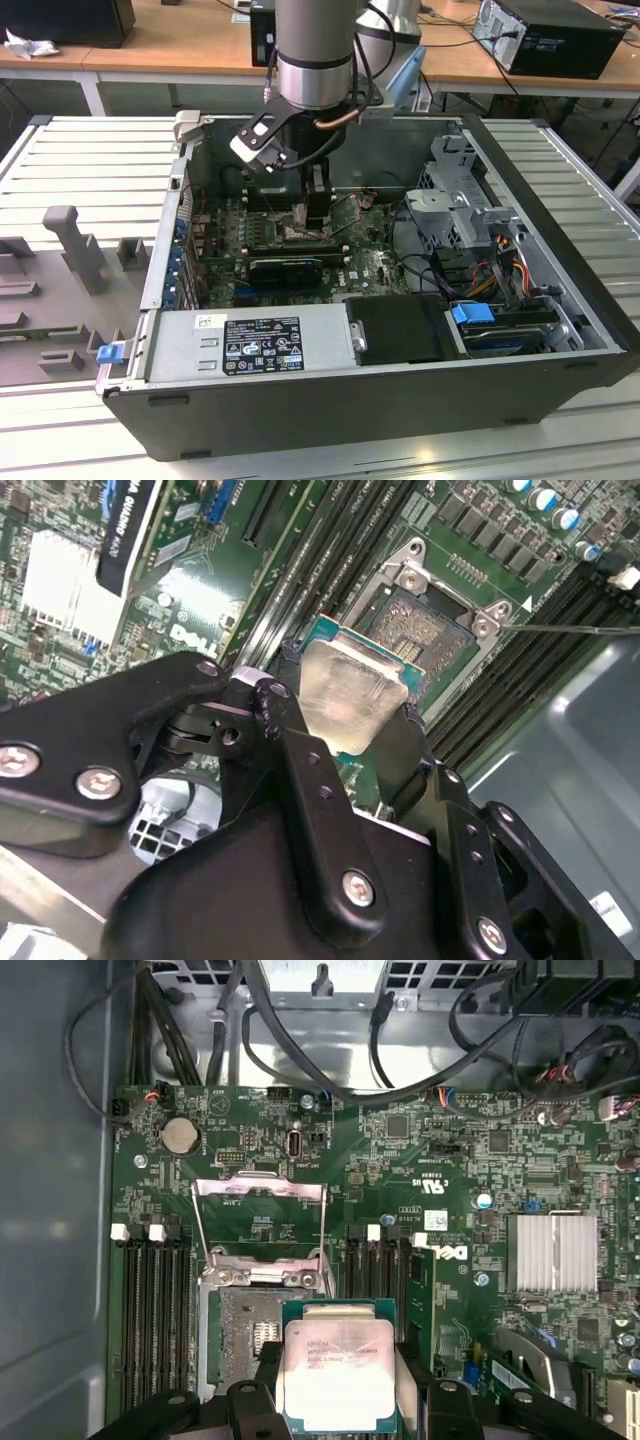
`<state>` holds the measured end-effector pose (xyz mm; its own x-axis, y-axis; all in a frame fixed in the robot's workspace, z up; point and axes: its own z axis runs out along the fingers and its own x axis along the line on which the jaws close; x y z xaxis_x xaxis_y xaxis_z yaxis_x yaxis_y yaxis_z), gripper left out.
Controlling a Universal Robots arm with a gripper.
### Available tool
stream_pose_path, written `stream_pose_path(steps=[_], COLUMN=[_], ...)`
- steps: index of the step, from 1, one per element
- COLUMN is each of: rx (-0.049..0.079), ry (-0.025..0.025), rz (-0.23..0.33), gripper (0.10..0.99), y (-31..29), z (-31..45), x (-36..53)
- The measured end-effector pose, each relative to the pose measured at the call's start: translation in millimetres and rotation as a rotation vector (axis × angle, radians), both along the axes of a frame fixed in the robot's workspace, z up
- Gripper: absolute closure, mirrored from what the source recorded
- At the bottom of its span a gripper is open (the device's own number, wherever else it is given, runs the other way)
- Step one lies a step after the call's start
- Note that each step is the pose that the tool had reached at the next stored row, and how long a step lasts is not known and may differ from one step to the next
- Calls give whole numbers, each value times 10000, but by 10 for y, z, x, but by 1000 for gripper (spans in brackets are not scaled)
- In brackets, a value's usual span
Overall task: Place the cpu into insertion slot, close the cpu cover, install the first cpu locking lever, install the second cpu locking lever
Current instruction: 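Place the cpu into insertion slot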
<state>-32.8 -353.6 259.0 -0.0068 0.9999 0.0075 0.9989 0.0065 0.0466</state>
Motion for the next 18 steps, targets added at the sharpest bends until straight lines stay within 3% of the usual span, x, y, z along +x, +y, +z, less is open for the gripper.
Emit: stream_pose_path(steps=[3,6,18], rx=[12,13,35], ry=[1,1,-1], rz=[3,2,-2], gripper=[557,557,557], y=[39,107,257], z=[-74,-98,-245], x=[-1,-1,-68])
